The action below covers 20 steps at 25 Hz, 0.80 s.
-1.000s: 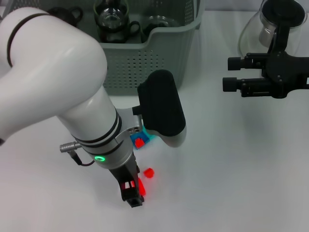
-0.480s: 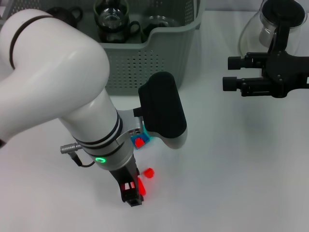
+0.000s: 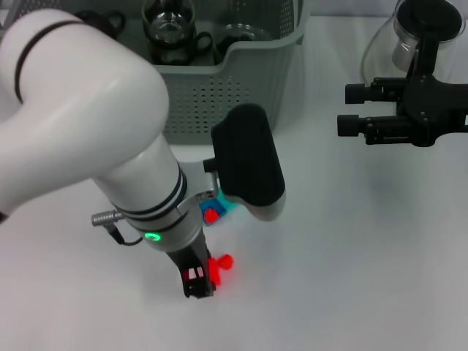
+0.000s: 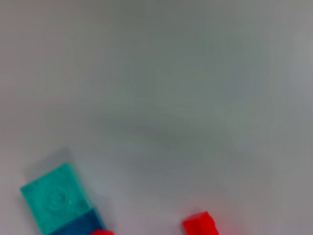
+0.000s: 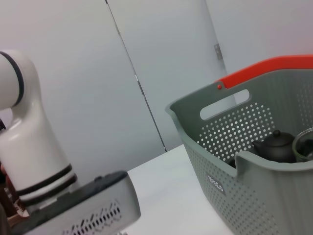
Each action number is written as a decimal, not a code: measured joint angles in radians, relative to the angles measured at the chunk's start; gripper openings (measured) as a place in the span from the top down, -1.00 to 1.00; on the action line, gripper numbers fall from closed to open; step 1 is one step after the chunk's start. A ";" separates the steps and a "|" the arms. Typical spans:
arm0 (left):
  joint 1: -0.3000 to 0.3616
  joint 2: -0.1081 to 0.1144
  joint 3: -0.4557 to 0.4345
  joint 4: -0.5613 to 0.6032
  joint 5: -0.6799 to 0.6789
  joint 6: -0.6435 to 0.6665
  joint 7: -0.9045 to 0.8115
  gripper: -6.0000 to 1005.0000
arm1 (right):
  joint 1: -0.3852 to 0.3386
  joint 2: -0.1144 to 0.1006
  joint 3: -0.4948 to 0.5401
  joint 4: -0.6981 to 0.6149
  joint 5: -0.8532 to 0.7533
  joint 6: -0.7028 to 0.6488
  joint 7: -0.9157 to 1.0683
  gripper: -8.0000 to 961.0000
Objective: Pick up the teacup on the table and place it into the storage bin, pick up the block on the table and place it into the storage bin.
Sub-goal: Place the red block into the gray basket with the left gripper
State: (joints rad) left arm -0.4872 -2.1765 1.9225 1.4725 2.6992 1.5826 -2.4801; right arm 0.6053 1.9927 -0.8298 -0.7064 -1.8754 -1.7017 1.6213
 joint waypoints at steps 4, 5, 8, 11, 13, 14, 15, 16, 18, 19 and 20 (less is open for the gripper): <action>0.000 0.002 -0.028 0.071 0.018 0.047 -0.001 0.18 | 0.000 0.000 0.000 -0.001 0.000 0.000 0.000 -0.62; 0.000 0.003 -0.050 0.098 0.023 0.066 -0.001 0.18 | 0.001 0.000 0.000 -0.002 0.000 0.000 0.000 -0.62; -0.010 0.007 -0.180 0.178 0.023 0.145 0.017 0.18 | 0.001 -0.001 0.000 -0.002 0.000 -0.001 -0.001 -0.62; -0.045 0.007 -0.369 0.229 0.016 0.219 0.059 0.18 | 0.001 -0.001 0.000 -0.002 0.001 -0.004 -0.003 -0.62; -0.077 0.008 -0.511 0.251 0.014 0.260 0.091 0.18 | 0.002 -0.001 0.000 -0.002 0.001 -0.005 -0.003 -0.62; -0.094 0.010 -0.570 0.256 0.014 0.278 0.107 0.18 | 0.002 -0.002 0.000 -0.002 0.001 -0.005 -0.003 -0.62; -0.116 0.014 -0.638 0.261 0.015 0.293 0.127 0.18 | 0.002 -0.002 0.000 -0.001 0.001 -0.006 -0.003 -0.62; -0.139 0.020 -0.708 0.264 0.017 0.303 0.144 0.18 | 0.002 -0.002 0.000 0.000 0.001 -0.006 -0.003 -0.62; -0.180 0.039 -0.810 0.266 0.022 0.314 0.171 0.18 | 0.002 -0.003 0.000 0.000 0.001 -0.007 -0.002 -0.62; -0.197 0.053 -0.850 0.266 0.020 0.314 0.178 0.18 | 0.002 -0.004 0.000 0.001 0.001 -0.008 -0.001 -0.62; -0.219 0.069 -0.895 0.266 0.015 0.316 0.184 0.18 | 0.002 -0.004 0.000 0.001 0.001 -0.008 0.000 -0.62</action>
State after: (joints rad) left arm -0.7065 -2.1072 1.0279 1.7386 2.7146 1.8982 -2.2958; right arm 0.6075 1.9884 -0.8299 -0.7051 -1.8749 -1.7098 1.6212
